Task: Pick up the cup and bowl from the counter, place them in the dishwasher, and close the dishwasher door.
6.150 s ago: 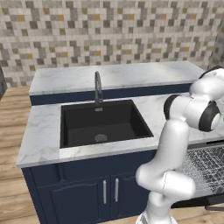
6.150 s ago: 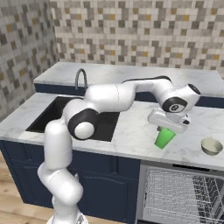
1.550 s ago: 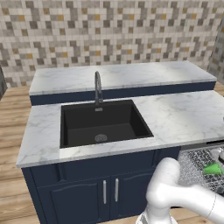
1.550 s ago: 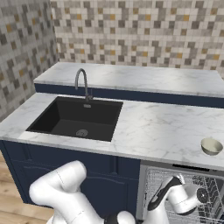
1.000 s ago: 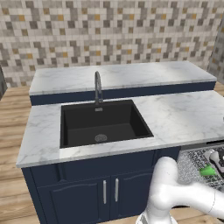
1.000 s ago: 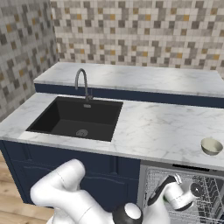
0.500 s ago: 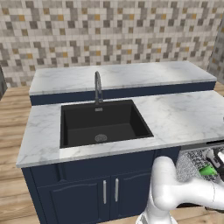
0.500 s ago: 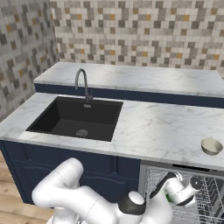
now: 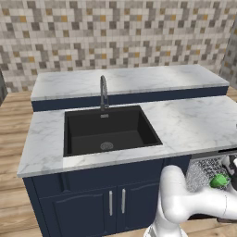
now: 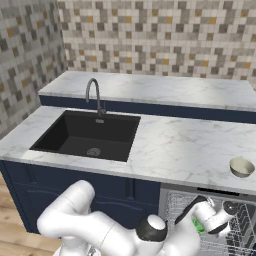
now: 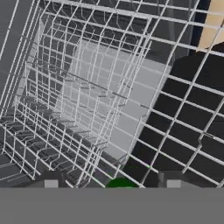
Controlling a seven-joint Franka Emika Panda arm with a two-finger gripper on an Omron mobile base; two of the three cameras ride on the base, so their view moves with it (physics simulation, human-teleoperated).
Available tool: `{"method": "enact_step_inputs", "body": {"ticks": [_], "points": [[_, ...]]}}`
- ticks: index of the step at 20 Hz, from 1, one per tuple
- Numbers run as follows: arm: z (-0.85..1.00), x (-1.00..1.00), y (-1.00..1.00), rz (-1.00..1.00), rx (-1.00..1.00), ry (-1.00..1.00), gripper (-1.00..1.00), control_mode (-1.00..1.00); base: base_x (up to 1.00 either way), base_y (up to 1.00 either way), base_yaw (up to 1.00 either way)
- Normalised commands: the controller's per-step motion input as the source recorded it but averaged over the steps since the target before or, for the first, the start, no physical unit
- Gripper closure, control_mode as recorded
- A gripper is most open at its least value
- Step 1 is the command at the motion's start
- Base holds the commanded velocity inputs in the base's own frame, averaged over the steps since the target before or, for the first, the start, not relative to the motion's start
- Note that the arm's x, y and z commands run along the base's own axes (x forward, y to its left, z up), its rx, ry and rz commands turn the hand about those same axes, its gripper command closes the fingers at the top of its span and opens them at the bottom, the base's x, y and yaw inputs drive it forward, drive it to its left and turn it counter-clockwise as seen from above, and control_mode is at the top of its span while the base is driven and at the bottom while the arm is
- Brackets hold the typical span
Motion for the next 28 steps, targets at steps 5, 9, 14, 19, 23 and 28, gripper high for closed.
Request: {"method": "enact_step_inputs", "body": {"ticks": [5, 9, 14, 19, 23, 28], "points": [[-0.02, -0.49, -0.22, 0.02, 0.00, -0.14, -1.00, -1.00, 0.00, 0.00, 0.00], [0.15, -0.34, -0.14, 0.00, 0.00, -0.14, -1.00, -1.00, 0.00, 0.00, 0.00], [0.45, -0.31, -0.12, 0.00, 0.00, -0.13, -1.00, -1.00, 0.00, 0.00, 0.00], [0.57, -0.31, -0.15, 0.00, 0.01, -0.12, -1.00, -1.00, 0.00, 0.00, 0.00], [0.63, -0.15, -0.20, 0.00, 0.03, -0.11, -1.00, -1.00, 0.00, 0.00, 0.00], [0.57, 0.00, -0.22, 0.00, 0.05, -0.07, -1.00, -1.00, 0.00, 0.00, 0.00]]}}
